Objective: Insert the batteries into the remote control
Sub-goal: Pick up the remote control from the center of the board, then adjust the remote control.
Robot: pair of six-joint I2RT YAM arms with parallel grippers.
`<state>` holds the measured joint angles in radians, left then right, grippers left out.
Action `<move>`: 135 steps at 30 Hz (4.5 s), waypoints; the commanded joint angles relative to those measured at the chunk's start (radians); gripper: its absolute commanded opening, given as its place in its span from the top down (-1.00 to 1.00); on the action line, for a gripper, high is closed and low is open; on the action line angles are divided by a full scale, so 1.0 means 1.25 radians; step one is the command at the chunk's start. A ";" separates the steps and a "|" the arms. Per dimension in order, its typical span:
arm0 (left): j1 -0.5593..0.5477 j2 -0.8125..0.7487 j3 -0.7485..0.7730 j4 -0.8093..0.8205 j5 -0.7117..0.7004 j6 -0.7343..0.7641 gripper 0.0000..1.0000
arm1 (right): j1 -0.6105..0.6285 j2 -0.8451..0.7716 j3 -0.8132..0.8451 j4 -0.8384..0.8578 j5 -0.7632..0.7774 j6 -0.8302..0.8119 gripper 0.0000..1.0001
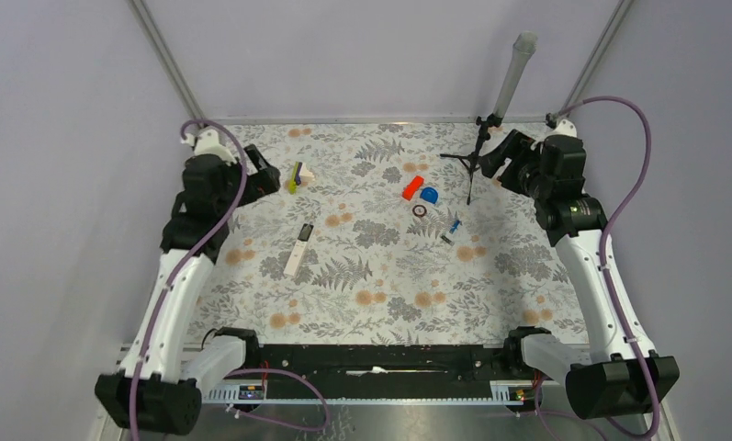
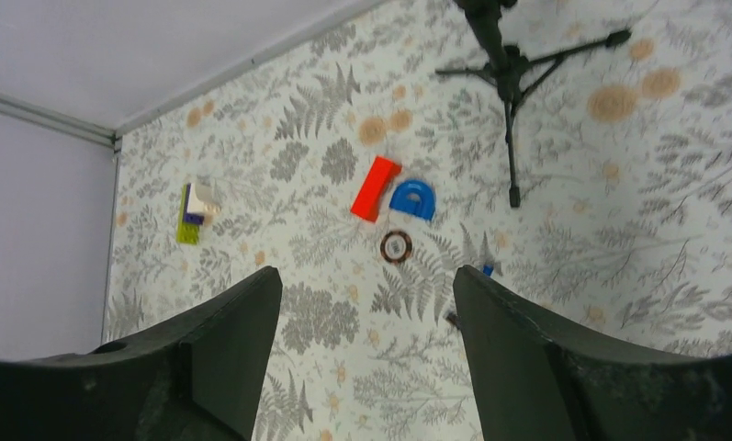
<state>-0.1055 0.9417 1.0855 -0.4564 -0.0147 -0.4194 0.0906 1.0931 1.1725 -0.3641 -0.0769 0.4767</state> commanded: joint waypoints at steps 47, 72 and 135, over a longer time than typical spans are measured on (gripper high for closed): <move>-0.197 0.322 -0.062 0.073 0.262 -0.039 1.00 | 0.077 -0.054 -0.285 0.261 -0.413 0.199 -0.65; -0.213 0.205 -0.015 0.764 0.739 -0.642 1.00 | 0.481 0.128 -0.177 0.819 -0.350 0.374 -0.64; -0.192 0.304 0.431 -0.355 1.050 0.353 -0.30 | 0.501 0.150 0.152 0.003 -0.648 -0.358 1.00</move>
<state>-0.3405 1.3796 1.6447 -0.9619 1.2446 0.0479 0.7063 1.2823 1.3437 -0.4026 -0.8555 0.0486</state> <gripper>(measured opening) 0.662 0.387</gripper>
